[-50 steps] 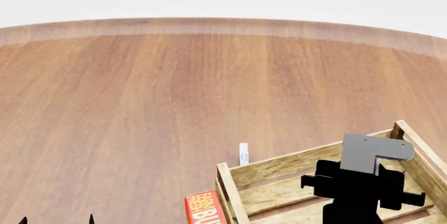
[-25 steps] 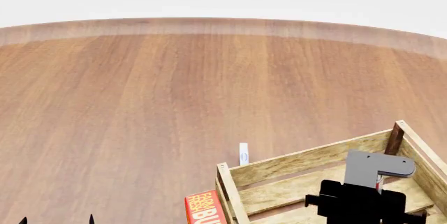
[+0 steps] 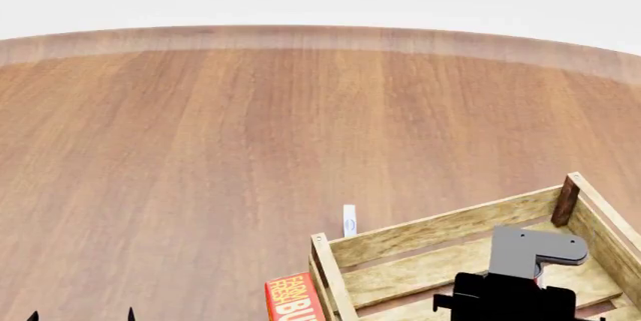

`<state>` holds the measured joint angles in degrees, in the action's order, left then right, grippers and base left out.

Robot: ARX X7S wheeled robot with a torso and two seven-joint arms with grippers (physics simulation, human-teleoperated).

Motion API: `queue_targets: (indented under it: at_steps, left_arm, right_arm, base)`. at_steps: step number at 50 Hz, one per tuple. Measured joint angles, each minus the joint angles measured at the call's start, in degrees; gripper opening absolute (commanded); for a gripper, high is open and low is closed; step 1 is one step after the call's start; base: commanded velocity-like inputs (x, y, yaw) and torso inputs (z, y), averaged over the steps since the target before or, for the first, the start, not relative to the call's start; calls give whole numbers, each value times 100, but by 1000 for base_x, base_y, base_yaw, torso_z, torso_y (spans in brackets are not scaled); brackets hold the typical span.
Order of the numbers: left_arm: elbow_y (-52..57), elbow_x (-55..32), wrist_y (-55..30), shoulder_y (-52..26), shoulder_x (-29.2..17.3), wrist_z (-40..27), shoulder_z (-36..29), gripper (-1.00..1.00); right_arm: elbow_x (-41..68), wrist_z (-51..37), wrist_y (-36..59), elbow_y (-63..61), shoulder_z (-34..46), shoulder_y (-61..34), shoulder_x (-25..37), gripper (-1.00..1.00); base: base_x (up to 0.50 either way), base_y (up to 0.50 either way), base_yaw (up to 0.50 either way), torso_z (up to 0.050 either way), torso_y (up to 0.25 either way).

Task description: Pick up the tomato sauce, and put it in the wooden tray.

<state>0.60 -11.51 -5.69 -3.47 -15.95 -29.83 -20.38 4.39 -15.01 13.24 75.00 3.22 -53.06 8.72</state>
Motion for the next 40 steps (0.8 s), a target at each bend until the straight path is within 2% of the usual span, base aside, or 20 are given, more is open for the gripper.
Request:
queue_targets:
  at_steps: [40]
  left_arm:
    - [-8, -48, 21, -15, -46, -64, -65, 100]
  right_arm:
    - [-181, 371, -204, 0, -358, 114, -66, -100]
  base:
    - [0, 0, 0, 0, 0]
